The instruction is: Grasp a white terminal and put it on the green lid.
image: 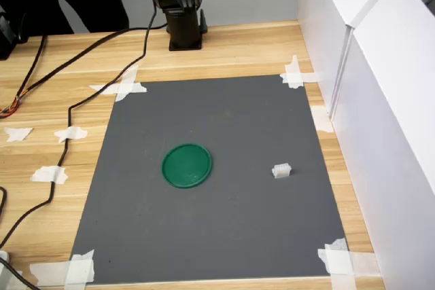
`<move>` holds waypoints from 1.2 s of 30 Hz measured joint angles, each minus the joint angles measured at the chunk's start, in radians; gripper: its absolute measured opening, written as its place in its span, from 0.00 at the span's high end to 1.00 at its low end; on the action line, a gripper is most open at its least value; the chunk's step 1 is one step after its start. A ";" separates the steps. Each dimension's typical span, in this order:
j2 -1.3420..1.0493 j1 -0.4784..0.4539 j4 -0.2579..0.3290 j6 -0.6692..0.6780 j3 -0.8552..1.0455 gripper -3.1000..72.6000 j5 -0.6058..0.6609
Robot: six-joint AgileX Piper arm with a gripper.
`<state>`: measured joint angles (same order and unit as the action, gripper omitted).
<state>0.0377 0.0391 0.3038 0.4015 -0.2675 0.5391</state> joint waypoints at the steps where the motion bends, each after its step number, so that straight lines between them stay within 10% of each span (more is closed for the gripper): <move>1: 0.023 0.000 -0.001 0.000 -0.009 0.98 -0.001; 36: 1.001 0.012 -0.009 0.289 -0.758 0.98 0.389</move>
<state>1.0389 0.0511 0.2949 0.6906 -1.0251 0.9283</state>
